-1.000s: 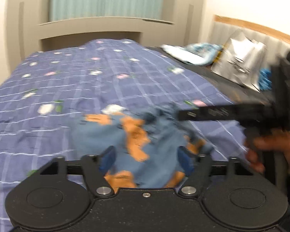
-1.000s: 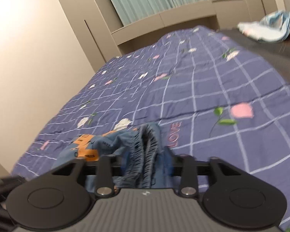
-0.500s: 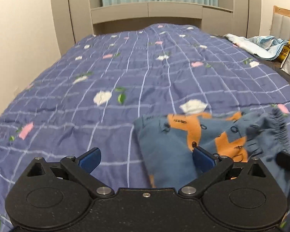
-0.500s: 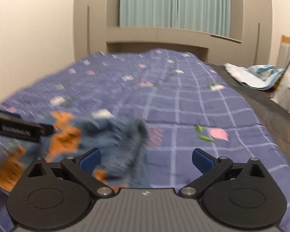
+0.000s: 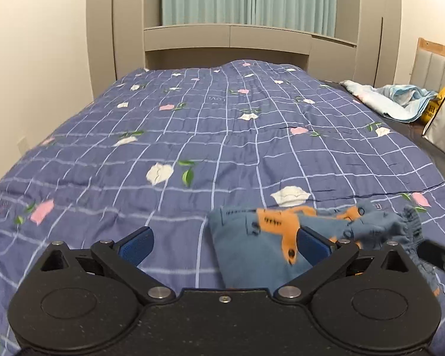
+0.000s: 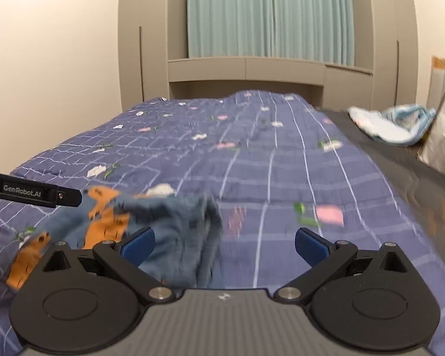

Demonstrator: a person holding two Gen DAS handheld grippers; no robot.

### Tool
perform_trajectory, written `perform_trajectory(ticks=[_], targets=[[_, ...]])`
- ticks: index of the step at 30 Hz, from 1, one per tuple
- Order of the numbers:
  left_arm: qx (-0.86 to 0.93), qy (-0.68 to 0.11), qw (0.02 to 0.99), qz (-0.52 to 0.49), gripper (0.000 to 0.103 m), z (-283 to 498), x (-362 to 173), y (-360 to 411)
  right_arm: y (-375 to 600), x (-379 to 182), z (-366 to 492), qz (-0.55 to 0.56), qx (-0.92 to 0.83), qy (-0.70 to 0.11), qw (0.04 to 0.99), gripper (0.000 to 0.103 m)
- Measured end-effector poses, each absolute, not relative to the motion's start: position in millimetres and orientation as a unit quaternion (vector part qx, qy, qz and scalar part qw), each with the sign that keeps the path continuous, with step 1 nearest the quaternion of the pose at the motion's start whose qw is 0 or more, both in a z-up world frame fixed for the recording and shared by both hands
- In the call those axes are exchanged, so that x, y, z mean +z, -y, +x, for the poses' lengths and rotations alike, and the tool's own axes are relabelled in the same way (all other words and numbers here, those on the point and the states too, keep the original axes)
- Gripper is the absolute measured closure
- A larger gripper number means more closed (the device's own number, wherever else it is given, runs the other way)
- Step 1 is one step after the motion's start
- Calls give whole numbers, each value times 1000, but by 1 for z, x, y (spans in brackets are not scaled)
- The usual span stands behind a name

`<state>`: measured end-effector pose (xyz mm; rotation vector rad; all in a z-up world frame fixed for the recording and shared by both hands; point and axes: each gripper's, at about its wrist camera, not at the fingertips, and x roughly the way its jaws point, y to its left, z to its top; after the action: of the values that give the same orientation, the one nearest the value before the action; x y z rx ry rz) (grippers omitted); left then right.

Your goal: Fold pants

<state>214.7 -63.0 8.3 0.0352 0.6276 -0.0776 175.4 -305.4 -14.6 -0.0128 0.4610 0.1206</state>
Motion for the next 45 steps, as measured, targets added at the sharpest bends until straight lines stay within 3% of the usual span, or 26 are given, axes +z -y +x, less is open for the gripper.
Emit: perform_trajectory(ticks=[10,14,20,29,35,45], targets=[[-6,-352,935,27,0,248,-23,62,291,-26,241,-41,37,-263,963,0],[-14,-355,935,-3,1,247,-21,55,308,-39,245,2,36,-276,960,0],[-50,-342,937,-57,1,214,4,48,316,-24,208,22,62,-222,973,0],[-76,-377,923,9,1,152,-14,64,302,-31,153,40,57,-267,961,0],[-72,-378,923,-6,1,132,-15,58,297,-40,134,19,25,-290,957,0],[-69,-381,922,-22,1,120,-13,54,299,-40,111,36,41,-262,964,0]])
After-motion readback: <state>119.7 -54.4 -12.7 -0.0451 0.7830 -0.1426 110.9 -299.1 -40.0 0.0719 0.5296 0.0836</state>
